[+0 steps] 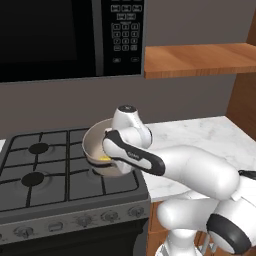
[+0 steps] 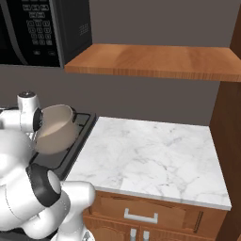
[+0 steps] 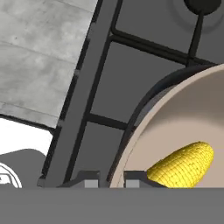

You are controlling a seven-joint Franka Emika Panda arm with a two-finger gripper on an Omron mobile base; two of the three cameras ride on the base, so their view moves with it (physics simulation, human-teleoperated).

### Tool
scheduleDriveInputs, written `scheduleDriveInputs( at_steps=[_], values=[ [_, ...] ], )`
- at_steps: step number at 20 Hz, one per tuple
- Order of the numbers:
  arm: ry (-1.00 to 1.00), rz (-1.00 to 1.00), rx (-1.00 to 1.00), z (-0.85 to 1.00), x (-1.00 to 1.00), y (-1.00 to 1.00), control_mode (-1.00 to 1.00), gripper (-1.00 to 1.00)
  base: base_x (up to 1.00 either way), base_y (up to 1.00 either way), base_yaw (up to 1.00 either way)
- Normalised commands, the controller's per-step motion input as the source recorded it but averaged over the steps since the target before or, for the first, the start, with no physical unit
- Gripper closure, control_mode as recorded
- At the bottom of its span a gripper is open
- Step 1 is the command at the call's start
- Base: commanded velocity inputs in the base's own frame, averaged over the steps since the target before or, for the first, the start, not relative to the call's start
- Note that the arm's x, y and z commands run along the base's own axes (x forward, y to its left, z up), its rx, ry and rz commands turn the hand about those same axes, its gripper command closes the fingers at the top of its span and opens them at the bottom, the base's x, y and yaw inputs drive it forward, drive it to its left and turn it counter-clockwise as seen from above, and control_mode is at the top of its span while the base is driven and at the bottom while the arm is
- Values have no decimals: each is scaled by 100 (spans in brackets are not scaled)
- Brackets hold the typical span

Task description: Turn on the sink faucet. Then move the corn from the counter to the sink. Turn off the sink. Move the vegetable from the sink to the pot next to the stove. Finally move the pot to the front right burner.

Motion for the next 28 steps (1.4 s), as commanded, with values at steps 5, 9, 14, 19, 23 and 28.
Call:
scheduleDriveInputs(
  at_steps=[5, 9, 14, 19, 23, 28],
  values=[
    [-4, 30, 0, 7, -30, 34, -100, 100, 0, 0, 0],
    [-1, 26, 0, 2, -7, 21, -100, 100, 0, 0, 0],
    [0, 14, 0, 0, 0, -4, -100, 100, 0, 0, 0],
    [0, 7, 0, 0, -3, -2, -100, 100, 0, 0, 0],
    [-7, 5, 0, 0, -21, 0, -100, -100, 0, 0, 0],
    [-18, 3, -1, 14, -18, -7, -100, -100, 0, 0, 0]
  ],
)
